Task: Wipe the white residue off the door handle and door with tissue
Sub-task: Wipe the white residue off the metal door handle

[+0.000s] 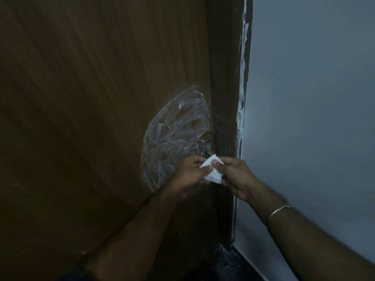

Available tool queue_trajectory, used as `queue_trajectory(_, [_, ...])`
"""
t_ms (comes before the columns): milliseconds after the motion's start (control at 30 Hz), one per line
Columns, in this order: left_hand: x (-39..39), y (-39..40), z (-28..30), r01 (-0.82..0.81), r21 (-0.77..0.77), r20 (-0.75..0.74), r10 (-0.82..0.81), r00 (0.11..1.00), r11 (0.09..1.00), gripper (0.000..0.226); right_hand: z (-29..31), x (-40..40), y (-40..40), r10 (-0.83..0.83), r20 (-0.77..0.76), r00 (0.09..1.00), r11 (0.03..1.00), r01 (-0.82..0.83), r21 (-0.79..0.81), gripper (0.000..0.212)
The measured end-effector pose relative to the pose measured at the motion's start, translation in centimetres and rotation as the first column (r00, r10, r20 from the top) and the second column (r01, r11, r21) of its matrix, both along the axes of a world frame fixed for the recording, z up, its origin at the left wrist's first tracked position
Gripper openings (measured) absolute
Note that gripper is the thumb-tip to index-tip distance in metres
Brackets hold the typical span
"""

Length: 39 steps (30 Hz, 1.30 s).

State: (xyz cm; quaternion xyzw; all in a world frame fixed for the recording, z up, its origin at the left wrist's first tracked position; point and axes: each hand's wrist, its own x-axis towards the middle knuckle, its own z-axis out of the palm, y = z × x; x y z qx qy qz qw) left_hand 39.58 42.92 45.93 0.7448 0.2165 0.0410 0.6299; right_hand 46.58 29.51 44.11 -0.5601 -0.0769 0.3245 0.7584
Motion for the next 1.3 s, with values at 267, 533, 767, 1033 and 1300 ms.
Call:
queue_trajectory(267, [1.6,-0.7,-1.2,-0.228,0.325,0.011,0.237,0.971,0.918,0.005,1.0,1.7,0.8,-0.291,0.532,0.795,0.862,0.459,-0.215,0.013])
queue_trajectory(533, [1.6,0.2,-2.8,-0.059,0.727,0.005,0.081,0.997,0.684,0.019,0.1,3.9,6.5,-0.004,0.974,0.225,0.712,0.685,-0.155,0.024])
queue_trajectory(767, [1.6,1.8,-2.9,0.027,0.697,-0.012,-0.026,1.000,0.717,0.015,-3.9,4.6,6.4,0.207,0.949,0.237,0.808,0.506,-0.303,0.019])
queue_trajectory(1033, [1.5,2.0,-2.7,0.012,0.761,0.006,-0.025,1.000,0.648,0.019,-2.0,4.2,6.7,-0.069,0.938,0.340,0.869,0.482,-0.111,0.021])
queue_trajectory(1300, [1.3,1.6,-2.6,0.037,0.748,-0.024,-0.030,0.999,0.663,0.019,-2.4,4.7,5.9,0.219,0.931,0.292,0.831,0.443,-0.335,0.022])
